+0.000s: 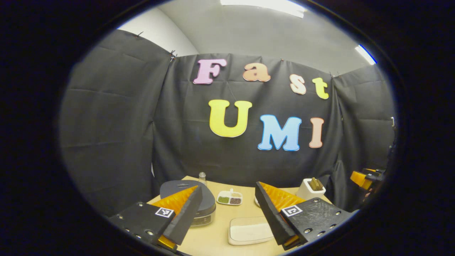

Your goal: Close the left gripper, press the button to open the rice cooker; take a wooden spoon from the chopstick holder with the right hand, scoop a spoonful of rice and pour it into the rice cooker, then put the wooden spoon back into the chopstick holder.

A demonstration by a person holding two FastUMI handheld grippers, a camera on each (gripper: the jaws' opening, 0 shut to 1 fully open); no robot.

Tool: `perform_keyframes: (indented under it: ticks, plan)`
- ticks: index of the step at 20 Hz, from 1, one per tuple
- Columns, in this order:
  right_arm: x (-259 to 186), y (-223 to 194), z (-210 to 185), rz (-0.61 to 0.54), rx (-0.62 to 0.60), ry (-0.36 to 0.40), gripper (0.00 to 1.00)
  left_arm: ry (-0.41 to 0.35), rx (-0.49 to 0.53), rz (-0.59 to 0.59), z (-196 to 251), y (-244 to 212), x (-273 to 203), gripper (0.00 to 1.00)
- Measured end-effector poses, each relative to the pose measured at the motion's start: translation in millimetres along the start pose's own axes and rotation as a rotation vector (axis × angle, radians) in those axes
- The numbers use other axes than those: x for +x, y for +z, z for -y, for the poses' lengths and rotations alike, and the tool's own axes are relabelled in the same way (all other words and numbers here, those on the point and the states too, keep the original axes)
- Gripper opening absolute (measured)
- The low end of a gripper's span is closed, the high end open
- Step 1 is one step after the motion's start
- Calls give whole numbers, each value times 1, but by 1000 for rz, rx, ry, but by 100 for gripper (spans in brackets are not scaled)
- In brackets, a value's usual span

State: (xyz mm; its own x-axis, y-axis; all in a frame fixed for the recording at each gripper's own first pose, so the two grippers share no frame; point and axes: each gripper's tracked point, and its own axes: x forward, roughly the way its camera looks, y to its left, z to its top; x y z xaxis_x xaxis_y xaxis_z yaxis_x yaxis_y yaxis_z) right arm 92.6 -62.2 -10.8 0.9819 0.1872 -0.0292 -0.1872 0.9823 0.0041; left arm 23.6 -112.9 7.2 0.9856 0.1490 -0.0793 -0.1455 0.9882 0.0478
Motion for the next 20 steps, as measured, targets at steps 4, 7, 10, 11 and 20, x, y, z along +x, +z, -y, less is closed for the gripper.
perform_keyframes:
  ticks: [4,7,10,11,20]
  plan:
    - [2,-12,10,-27,40,-19,93,28,-4,-34,-9,-7,-5,94]
    - [3,-15,14,-26,54,-48,98,69,-48,-57,-35,-9,5,75]
    - [7,-20,16,-36,49,-78,98,59,-125,-92,-55,-13,25,55]
    - [9,-19,17,-40,51,-90,98,53,-143,-94,-65,-9,34,48]
    - [17,-13,-21,-34,78,-205,98,20,-155,-227,-152,-30,100,0]
